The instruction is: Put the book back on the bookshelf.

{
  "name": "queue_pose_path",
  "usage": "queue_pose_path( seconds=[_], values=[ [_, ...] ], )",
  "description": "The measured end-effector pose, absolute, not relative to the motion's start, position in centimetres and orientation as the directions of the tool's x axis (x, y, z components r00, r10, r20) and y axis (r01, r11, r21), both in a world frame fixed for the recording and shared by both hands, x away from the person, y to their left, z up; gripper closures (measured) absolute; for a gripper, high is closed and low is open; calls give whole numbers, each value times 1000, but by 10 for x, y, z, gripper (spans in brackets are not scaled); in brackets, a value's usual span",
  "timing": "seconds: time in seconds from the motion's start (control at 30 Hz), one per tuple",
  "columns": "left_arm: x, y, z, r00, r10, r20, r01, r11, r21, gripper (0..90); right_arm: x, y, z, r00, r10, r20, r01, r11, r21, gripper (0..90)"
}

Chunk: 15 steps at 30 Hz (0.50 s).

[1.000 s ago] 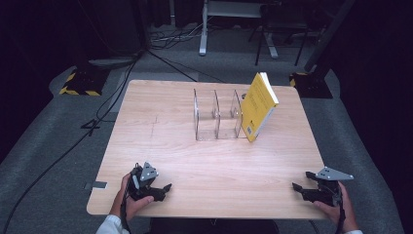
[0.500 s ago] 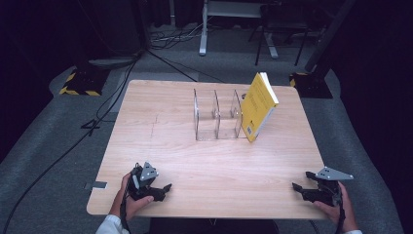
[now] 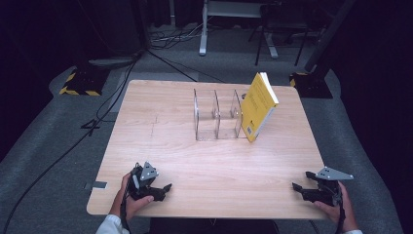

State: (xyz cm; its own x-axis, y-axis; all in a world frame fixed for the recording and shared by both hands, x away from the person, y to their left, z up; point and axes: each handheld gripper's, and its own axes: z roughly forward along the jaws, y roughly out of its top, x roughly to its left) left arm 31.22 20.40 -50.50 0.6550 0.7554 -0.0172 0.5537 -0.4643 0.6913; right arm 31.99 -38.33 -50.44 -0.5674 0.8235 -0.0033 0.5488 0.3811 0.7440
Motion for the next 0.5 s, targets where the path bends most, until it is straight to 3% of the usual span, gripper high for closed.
queue_pose_path(
  seconds=[0.5],
  values=[
    [314,203,-505,652,758,-18,555,-461,693,152,320,-383,-504,-568,823,-1,549,380,744,221]
  ],
)
